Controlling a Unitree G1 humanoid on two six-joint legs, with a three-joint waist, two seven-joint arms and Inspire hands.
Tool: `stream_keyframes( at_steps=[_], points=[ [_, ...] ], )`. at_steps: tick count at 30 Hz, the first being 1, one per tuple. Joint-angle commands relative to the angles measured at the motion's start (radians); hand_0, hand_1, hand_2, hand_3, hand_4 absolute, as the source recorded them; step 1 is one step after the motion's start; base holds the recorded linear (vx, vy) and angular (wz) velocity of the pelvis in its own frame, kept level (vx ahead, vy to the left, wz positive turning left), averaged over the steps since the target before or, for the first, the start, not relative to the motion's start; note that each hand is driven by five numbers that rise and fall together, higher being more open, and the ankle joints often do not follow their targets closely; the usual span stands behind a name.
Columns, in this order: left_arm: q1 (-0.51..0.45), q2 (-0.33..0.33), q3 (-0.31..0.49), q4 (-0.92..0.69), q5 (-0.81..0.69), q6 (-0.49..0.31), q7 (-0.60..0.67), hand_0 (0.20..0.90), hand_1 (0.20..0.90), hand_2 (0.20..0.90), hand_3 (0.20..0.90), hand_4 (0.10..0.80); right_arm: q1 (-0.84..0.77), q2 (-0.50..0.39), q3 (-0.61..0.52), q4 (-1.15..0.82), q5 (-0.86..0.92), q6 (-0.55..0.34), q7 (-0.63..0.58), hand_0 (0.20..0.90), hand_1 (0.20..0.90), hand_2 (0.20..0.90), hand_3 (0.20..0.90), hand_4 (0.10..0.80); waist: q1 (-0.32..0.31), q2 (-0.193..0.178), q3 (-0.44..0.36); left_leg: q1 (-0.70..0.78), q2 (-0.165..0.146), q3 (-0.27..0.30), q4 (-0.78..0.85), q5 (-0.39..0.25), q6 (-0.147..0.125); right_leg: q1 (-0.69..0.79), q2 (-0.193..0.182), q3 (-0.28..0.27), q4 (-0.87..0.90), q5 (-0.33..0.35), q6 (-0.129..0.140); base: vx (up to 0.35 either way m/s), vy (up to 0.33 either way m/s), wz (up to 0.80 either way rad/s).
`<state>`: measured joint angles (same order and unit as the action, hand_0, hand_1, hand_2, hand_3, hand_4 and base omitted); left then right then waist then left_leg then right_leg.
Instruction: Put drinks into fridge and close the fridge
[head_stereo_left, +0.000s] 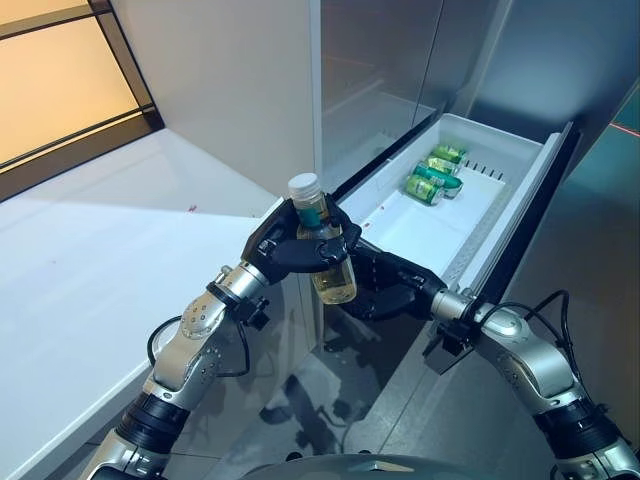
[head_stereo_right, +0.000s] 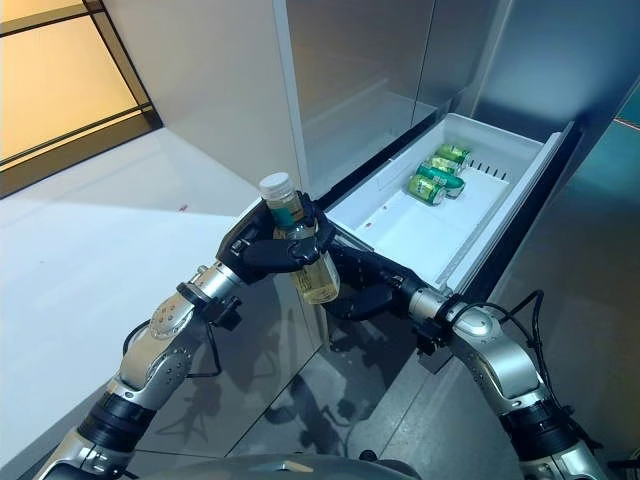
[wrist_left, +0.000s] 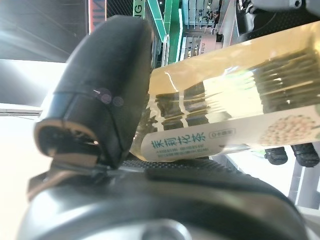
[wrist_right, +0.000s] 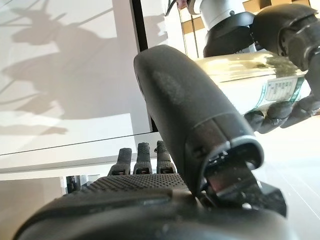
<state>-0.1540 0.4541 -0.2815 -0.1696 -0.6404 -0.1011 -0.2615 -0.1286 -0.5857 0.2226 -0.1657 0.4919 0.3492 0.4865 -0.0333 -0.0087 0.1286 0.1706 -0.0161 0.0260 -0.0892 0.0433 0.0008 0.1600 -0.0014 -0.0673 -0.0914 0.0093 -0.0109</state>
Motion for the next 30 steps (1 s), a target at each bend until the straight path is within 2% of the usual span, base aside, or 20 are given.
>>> stream_keyframes(
  at_steps=[1, 17, 30],
  points=[
    [-0.197, 0.029, 0.001, -0.052, 0.038, -0.169, 0.039, 0.300, 0.300, 0.300, 0.200, 0.100, -0.198, 0.025, -0.013, -0.198, 0.135, -0.108, 0.059, 0.900, 0.900, 0.900, 0.900, 0.800, -0.012, -0.027, -0.081, 0.007, -0.005, 0.051, 0.002, -0.077, 0.017, 0.000, -0.010, 0.001, 0.016, -0.001, 0.057, -0.032, -0.011, 0.00],
    [-0.249, 0.051, 0.019, -0.031, 0.039, -0.218, 0.091, 0.300, 0.300, 0.300, 0.200, 0.100, -0.273, -0.012, -0.001, -0.184, 0.065, -0.087, 0.093, 0.900, 0.900, 0.900, 0.900, 0.800, -0.012, -0.034, -0.098, -0.008, -0.005, 0.050, 0.002, -0.064, 0.014, -0.016, -0.009, 0.007, 0.019, 0.009, 0.056, -0.004, -0.001, 0.00],
    [-0.282, 0.041, 0.041, -0.072, -0.006, -0.247, 0.089, 0.300, 0.300, 0.300, 0.200, 0.100, -0.304, -0.034, -0.017, -0.144, -0.052, -0.111, 0.023, 0.900, 0.900, 0.900, 0.900, 0.800, -0.020, -0.034, -0.105, -0.010, -0.008, 0.048, 0.002, -0.064, 0.016, -0.022, -0.006, 0.028, 0.019, 0.014, 0.056, -0.006, 0.003, -0.01]
  ],
)
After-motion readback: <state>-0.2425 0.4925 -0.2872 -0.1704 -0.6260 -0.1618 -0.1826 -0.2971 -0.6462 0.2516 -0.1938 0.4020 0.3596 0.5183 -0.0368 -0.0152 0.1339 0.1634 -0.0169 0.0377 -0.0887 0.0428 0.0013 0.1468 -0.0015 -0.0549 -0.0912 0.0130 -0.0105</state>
